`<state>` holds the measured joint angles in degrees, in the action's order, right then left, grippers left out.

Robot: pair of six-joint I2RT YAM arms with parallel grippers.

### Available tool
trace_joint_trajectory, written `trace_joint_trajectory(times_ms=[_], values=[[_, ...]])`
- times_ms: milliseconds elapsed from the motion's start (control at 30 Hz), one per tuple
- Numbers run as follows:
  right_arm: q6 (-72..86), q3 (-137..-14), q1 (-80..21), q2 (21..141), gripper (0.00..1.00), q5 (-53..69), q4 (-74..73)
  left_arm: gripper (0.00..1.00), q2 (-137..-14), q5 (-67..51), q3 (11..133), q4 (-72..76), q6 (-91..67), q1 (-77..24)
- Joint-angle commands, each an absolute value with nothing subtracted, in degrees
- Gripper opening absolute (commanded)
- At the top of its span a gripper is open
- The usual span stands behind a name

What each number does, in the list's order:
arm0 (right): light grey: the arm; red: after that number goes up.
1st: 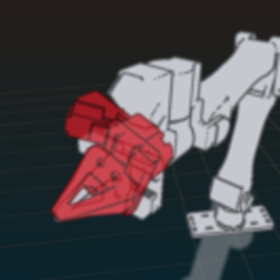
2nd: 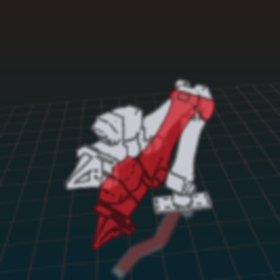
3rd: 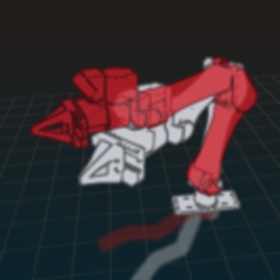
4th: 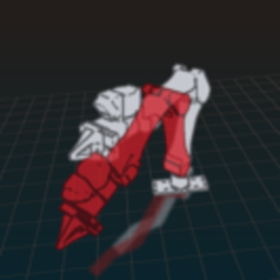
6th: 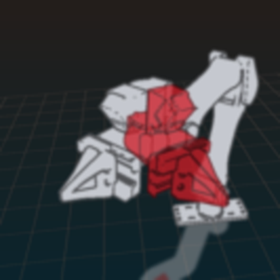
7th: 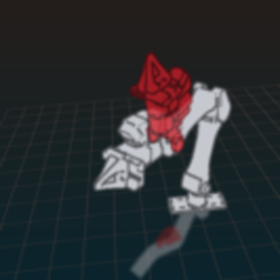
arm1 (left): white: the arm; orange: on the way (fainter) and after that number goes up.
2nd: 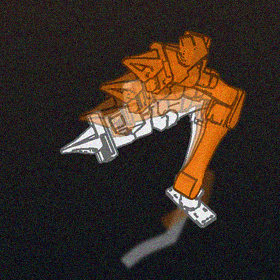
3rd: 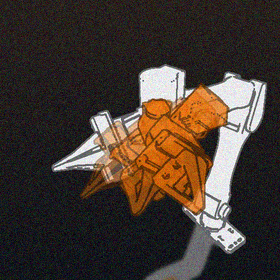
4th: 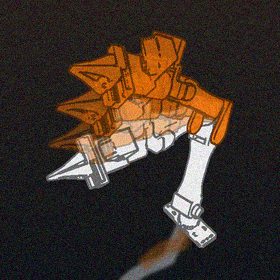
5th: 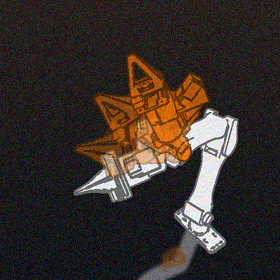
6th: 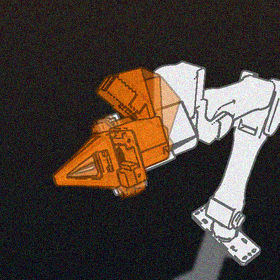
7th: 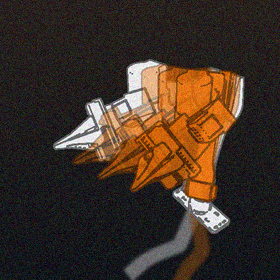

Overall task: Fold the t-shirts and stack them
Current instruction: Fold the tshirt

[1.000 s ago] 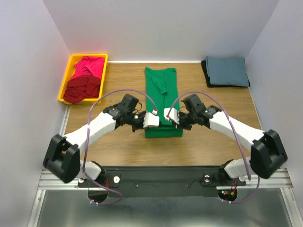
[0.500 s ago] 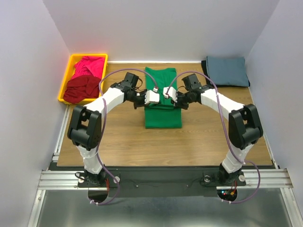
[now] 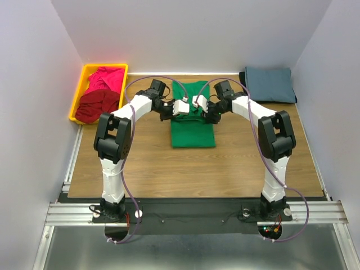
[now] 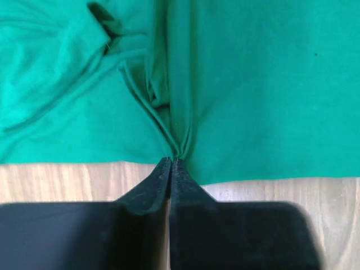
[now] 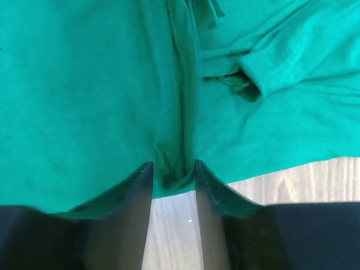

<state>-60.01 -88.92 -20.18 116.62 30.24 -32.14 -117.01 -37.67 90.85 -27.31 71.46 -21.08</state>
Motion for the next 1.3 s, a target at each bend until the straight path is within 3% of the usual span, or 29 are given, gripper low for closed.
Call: trace_joint_trajectory(times_ms=[0,33,100,167,200,500,800,1067,1267], values=[[-56.79,-95.17,-19.51,117.51,0.53,29.53,-32.08,0.22,-116.63,-37.88,94.57,-27.51,69.62,-19.52],[-55.91,-96.23,-19.16,117.42,0.57,29.62,-32.08,0.33,-116.28,-37.71,94.48,-26.9,68.48,-19.08],[-53.36,-98.87,-18.9,116.81,0.6,29.79,-32.08,0.4,-115.4,-37.79,94.66,-26.11,66.63,-18.46],[-50.64,-99.58,-18.72,114.71,0.61,30.49,-32.25,0.54,-112.86,-37.97,93.44,-23.4,64.26,-17.58],[-49.93,-99.06,-18.63,113.57,0.61,30.93,-32.26,0.56,-111.72,-38.23,92.91,-22.68,62.86,-17.32],[-45.88,-81.4,-19.95,98.99,0.5,33.67,-32.87,0.54,-97.66,-39.47,75.01,-21.63,61.17,-17.93],[-49.83,-62.69,-26.54,93.25,0.56,27.52,-27.17,0.57,-85.44,-33.24,52.85,-8.55,58.27,-28.2],[-52.47,-59.77,-27.95,94.56,0.56,25.67,-22.42,0.59,-86.83,-30.41,48.78,-1.76,59.15,-31.9],[-53.79,-58.54,-28.3,97.82,0.46,24.35,-21.36,0.58,-91.22,-29.45,49.48,-1.32,61.52,-33.31]])
